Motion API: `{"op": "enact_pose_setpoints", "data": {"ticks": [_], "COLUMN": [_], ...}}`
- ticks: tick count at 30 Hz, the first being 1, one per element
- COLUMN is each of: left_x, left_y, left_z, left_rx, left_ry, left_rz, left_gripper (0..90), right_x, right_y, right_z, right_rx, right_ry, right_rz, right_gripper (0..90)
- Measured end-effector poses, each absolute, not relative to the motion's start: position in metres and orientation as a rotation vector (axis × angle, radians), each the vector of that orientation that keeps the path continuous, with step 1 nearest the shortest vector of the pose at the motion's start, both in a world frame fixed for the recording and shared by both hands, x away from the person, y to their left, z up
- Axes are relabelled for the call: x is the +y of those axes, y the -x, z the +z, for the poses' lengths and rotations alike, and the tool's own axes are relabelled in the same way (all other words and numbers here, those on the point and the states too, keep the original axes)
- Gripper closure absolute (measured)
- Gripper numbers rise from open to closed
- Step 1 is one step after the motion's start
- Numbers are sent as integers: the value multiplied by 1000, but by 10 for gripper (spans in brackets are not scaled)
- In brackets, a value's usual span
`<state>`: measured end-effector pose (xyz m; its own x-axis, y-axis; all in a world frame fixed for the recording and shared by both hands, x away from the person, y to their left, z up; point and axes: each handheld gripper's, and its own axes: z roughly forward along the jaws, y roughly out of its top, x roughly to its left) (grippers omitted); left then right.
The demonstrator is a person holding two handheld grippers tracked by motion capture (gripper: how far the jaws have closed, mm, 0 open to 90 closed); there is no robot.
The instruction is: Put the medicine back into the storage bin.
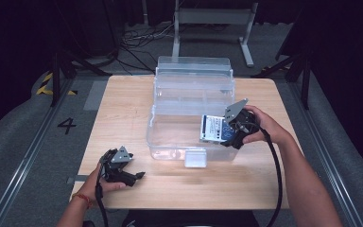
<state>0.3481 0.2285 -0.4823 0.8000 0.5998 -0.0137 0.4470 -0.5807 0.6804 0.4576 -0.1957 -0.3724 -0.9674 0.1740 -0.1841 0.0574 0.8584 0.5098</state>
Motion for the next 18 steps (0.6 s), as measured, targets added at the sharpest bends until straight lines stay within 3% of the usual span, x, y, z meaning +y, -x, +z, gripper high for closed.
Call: {"op": "enact_pose_setpoints", "data": {"ticks": [9,12,13,18], "left_x": [229,229,229,228], "left_y": [-348,-348,-348,-348], "left_z": [-482,-482,-482,-482], "left_rx": [768,768,769,769], "left_ry": [-2287,-2287,-2286,-2286], "left_rz": [288,287,284,285], "left_gripper": [139,139,139,139], "right_x": [-209,-212,-213,-218], "right_y": [-456,-455,-454,-453], "right_z": [-366,-363,-361,-356], "right_rx": [2783,2754,2730,2704], "right_ry": [-202,-216,-220,-240], "right_rz": [822,902,928,959], "right_gripper": [53,204,168,155]}}
